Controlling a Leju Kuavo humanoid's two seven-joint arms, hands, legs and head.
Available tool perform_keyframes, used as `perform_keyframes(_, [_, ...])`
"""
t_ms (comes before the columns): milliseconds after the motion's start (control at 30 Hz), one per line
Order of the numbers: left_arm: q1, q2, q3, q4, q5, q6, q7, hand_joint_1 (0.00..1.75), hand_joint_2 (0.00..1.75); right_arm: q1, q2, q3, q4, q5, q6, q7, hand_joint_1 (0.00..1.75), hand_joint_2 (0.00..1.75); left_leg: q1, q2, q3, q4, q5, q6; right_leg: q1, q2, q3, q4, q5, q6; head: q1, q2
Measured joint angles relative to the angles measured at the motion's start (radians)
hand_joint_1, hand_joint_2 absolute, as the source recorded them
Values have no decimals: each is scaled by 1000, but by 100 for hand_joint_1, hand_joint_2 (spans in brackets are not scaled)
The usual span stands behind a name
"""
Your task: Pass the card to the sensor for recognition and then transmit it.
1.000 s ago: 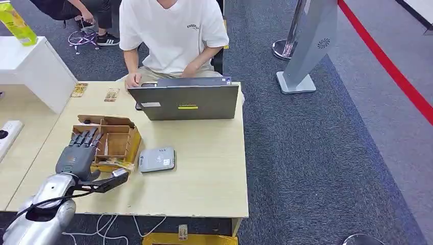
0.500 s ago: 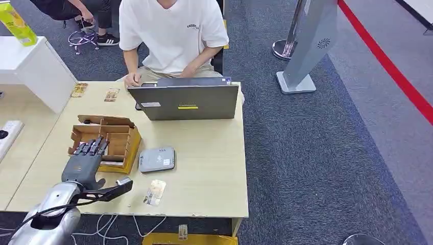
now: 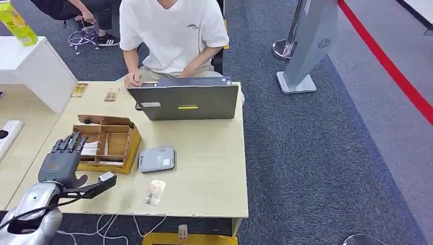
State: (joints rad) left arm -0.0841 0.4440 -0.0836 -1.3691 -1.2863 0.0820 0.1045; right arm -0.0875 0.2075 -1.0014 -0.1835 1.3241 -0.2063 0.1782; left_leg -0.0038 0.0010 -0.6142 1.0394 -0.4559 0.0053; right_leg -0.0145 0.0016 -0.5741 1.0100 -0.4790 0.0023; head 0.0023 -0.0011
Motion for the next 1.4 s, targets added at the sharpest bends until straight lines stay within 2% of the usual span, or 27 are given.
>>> perform_keyframes(333, [46,43,81,-50,28,-1,-6,0,175,0,-1,0,0,3,3,0,0,0,0,0,0,0,0,0,0,0,0,0,0,0,0,0])
perform_keyframes(667, [48,44,107,-46,15,0,-8,0,175,0,-14,0,0,16,24,-11,0,0,0,0,0,0,0,0,0,0,0,0,0,0,0,0])
perform_keyframes(1033, [50,22,114,-45,-27,5,-9,0,175,0,-15,0,0,18,24,-10,0,0,0,0,0,0,0,0,0,0,0,0,0,0,0,0])
perform_keyframes(1400, [33,-39,111,6,-77,19,-8,0,175,0,-15,0,0,19,24,-8,0,0,0,0,0,0,0,0,0,0,-1,0,0,0,-1,0])
